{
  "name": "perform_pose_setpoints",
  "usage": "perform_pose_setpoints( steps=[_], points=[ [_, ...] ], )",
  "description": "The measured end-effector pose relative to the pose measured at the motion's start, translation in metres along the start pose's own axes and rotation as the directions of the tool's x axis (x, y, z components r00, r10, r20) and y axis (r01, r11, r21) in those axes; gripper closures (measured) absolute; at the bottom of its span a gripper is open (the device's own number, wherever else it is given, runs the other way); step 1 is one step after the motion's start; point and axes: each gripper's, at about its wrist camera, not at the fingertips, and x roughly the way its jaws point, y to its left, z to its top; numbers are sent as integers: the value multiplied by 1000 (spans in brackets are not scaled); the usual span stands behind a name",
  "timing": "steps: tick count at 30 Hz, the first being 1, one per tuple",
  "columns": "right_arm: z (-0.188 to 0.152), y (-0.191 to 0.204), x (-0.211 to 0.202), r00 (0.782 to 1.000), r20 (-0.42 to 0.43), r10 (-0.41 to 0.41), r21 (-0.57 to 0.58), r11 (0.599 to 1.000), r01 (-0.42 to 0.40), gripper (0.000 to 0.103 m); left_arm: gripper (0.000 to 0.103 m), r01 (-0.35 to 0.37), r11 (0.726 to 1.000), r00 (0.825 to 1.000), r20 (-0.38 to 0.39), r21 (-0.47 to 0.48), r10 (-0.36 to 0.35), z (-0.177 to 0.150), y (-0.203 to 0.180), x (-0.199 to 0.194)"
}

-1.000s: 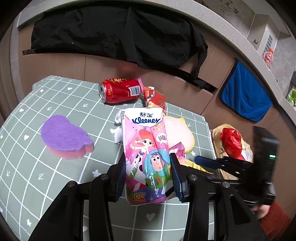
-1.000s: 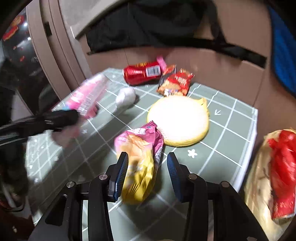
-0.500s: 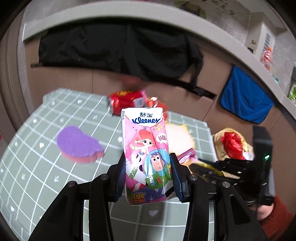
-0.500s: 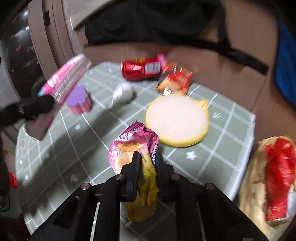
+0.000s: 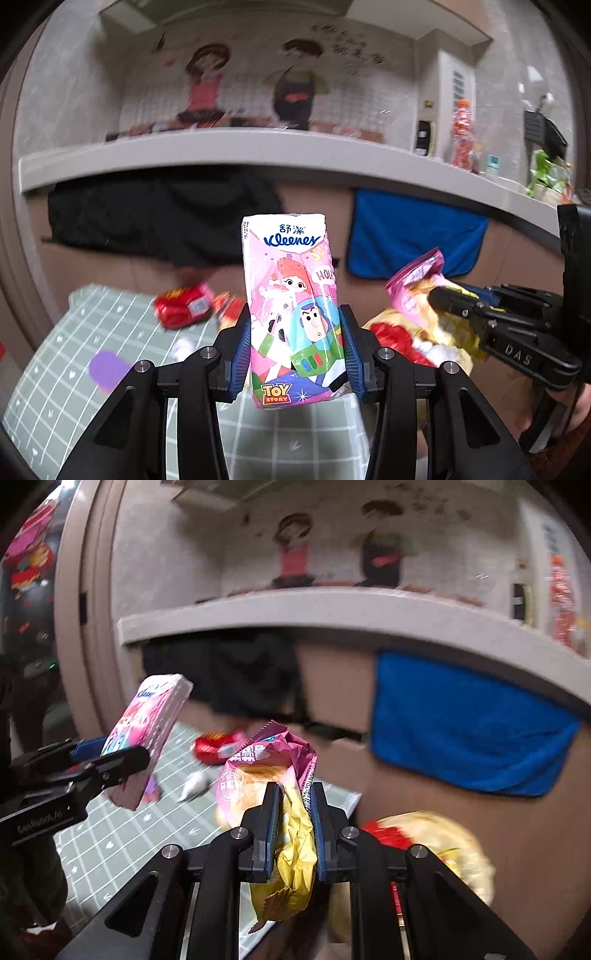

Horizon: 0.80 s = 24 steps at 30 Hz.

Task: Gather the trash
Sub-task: 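Carry the Kleenex pack and yellow wrapper over the yellow trash bag with both tools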

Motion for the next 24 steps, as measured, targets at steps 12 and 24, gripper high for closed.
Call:
perform_pose_setpoints(
  steps=[12,24],
  points=[
    [-2,-62,-34,988,71,-138,98,987,131,88,59,131,989,991,9,62,-132,11,-71,35],
    [-23,-110,-20,985,45,-169,171,972,160,88,59,173,984,984,-61,41,-170,1,-102,96]
  ],
)
